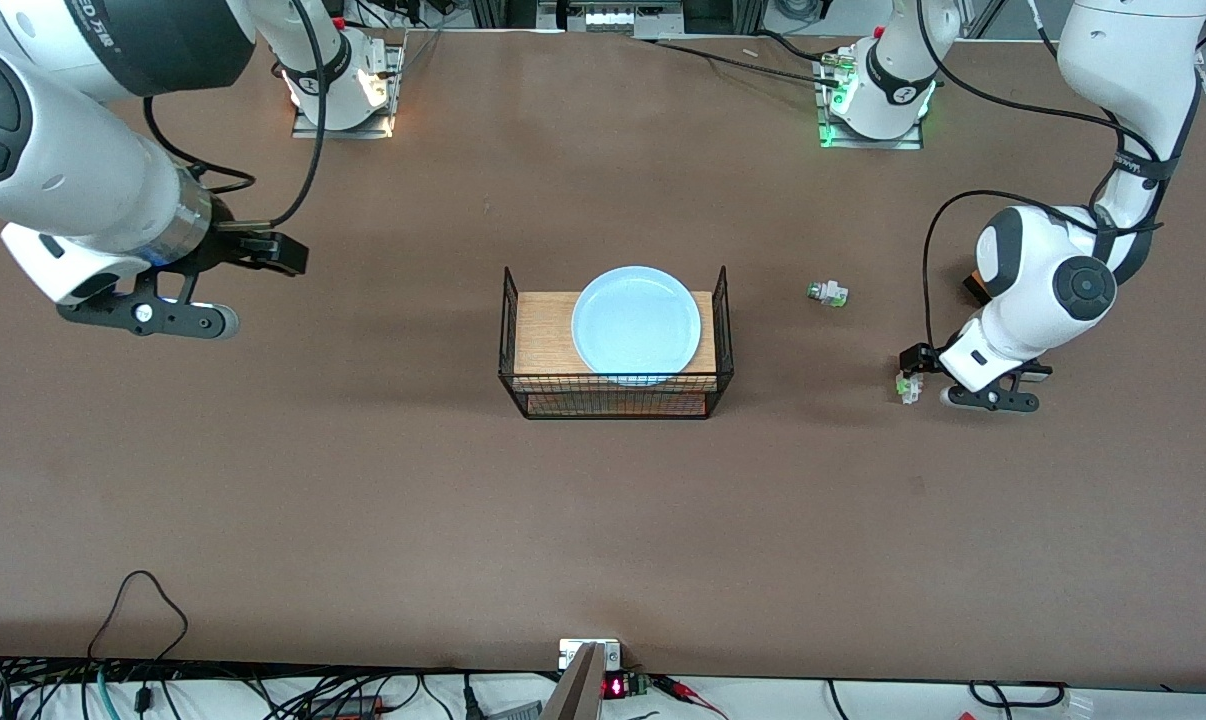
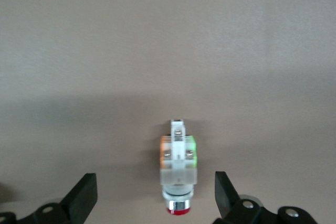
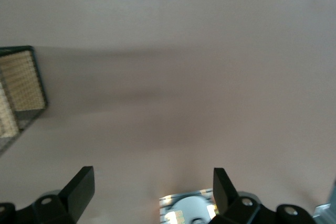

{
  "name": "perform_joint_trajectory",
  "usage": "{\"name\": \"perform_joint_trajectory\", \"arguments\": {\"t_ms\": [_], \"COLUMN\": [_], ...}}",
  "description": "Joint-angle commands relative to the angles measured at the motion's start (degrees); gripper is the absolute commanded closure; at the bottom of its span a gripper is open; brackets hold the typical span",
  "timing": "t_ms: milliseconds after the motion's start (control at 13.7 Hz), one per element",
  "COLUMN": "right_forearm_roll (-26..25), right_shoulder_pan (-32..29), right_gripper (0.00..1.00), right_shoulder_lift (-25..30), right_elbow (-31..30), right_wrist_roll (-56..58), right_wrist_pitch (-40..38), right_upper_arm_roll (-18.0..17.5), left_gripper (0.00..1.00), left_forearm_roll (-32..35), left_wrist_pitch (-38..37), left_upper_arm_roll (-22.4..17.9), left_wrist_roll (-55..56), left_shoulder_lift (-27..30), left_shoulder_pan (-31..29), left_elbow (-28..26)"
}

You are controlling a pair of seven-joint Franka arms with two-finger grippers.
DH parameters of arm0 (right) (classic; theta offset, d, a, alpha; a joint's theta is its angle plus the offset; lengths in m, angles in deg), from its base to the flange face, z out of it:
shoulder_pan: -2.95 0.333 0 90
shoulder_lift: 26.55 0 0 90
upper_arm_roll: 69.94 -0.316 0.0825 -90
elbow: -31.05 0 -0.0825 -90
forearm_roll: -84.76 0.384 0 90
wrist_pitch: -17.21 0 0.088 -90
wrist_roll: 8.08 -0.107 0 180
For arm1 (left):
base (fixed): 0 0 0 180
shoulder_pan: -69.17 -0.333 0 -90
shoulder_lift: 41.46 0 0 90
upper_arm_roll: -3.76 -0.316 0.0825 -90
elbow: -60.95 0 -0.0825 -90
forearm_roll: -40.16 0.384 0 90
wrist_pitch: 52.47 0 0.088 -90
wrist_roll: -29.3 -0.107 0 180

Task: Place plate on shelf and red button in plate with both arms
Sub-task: 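Release the plate and withdraw the right gripper while the left gripper grasps the button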

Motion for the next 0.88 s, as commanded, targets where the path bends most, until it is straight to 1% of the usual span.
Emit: {"name": "perform_joint_trajectory", "arguments": {"t_ms": [0,73,147,220,293,366,440,513,586,659,806], "right_forearm_roll": [-1.4,-1.3,-1.2,-1.1,-0.5,0.2,1.5,1.3,1.6,1.9,2.0], "right_shoulder_pan": [-2.0,-2.6,-3.9,-5.5,-6.6,-7.4,-8.0,-7.8,-8.0,-8.0,-8.0], "right_gripper": [0.0,0.0,0.0,0.0,0.0,0.0,0.0,0.0,0.0,0.0,0.0], "right_shoulder_lift": [-0.1,-0.1,-0.1,-0.2,-0.4,-0.6,-0.6,1.8,6.0,10.9,18.4], "right_elbow": [0.9,0.9,0.8,0.8,0.7,0.2,-0.7,-5.3,-12.5,-20.5,-33.4], "right_wrist_roll": [4.2,4.5,6.8,10.4,12.7,12.9,13.0,13.0,13.0,13.0,12.9], "right_wrist_pitch": [0.1,0.1,0.1,0.3,0.6,1.4,2.9,7.1,11.1,17.1,26.9], "right_upper_arm_roll": [1.6,2.9,3.3,3.0,3.0,3.0,3.1,3.1,2.9,2.9,2.9], "left_gripper": [0.11,0.16,0.22,0.26,0.35,0.56,0.85,0.93,0.96,0.96,0.96], "left_forearm_roll": [-1.8,-1.8,-1.8,-1.8,-1.8,-1.8,-1.7,-1.8,-1.8,-1.8,-1.7], "left_wrist_pitch": [3.3,4.5,5.8,6.1,6.3,6.2,5.7,5.3,4.0,2.0,-6.8], "left_upper_arm_roll": [1.3,1.4,1.4,1.4,1.4,1.4,1.4,1.5,1.7,1.9,2.2], "left_wrist_roll": [0.3,0.4,0.3,-0.2,-0.5,-0.5,-0.4,-0.4,-0.3,-0.3,0.1], "left_shoulder_lift": [-2.7,-3.7,-4.3,-5.1,-5.7,-5.7,-5.6,-5.2,-4.4,-3.6,-2.0], "left_shoulder_pan": [-0.7,-0.7,-0.6,-0.8,-0.9,-1.1,-1.0,-1.1,-1.1,-1.1,-0.5], "left_elbow": [-0.1,0.1,0.1,0.3,0.8,0.8,0.8,0.8,0.9,1.9,6.7]}}
